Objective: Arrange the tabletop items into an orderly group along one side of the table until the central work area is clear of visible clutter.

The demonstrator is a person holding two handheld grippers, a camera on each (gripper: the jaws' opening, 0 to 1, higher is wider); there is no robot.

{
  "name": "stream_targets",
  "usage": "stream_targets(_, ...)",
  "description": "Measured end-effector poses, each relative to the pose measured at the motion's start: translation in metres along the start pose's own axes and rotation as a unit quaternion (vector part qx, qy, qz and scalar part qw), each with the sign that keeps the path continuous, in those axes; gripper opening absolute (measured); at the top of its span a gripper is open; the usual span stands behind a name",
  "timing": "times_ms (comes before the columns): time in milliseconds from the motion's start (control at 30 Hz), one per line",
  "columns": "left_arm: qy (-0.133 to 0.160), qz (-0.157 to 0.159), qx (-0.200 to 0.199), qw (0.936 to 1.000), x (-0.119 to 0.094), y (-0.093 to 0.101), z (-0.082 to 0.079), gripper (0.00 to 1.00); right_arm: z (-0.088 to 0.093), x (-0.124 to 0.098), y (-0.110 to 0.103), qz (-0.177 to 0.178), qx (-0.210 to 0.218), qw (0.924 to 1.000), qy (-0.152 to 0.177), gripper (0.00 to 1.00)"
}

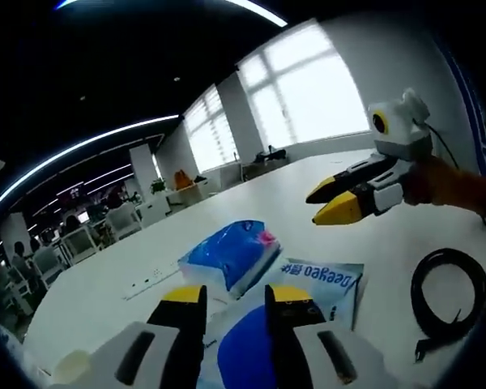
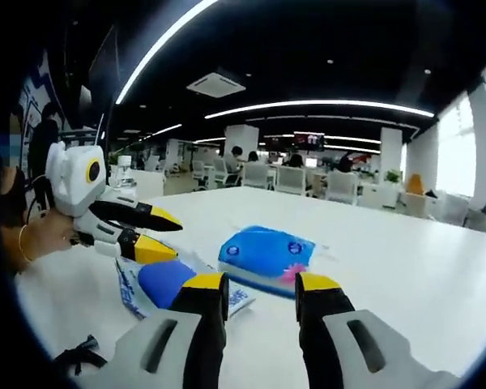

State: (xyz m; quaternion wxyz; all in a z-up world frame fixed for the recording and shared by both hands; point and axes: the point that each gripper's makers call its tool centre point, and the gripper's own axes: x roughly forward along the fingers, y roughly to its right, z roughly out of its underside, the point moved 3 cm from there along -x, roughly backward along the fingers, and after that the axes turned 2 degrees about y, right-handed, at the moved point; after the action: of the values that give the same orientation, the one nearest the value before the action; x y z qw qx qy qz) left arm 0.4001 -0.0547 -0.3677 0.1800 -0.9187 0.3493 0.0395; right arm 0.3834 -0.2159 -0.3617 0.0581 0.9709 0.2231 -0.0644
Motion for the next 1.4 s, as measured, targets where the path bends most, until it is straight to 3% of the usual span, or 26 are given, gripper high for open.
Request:
stream_targets(733, -0.007, 0.002, -0.005, 1.0000, 0.018, 0.001, 0.009, 0.27, 0.015, 0.024, 0.024, 0.016, -0.011, 0.9995, -0.024, 0.26)
stream_targets(967, -0.012, -0.010, -0.009, 0.9998, 0.027, -0.007, 0.011, 0.26, 0.019, 0.034, 0.031, 0.021, -0.008, 0.9994, -0.026, 0.26)
stream_targets(1133, -0.016, -0.002, -0.017, 0.9997, 0.037, -0.008, 0.015, 0.26, 0.025, 0.040, 0.035, 0.024, -0.014, 0.9989, -0.038, 0.25)
stream_targets(1400, -0.017, -0.013, -0.024, 0.9995, 0.043, -0.014, 0.017, 0.24, 0.019, 0.050, 0.038, 0.027, -0.007, 0.9990, -0.035, 0.23)
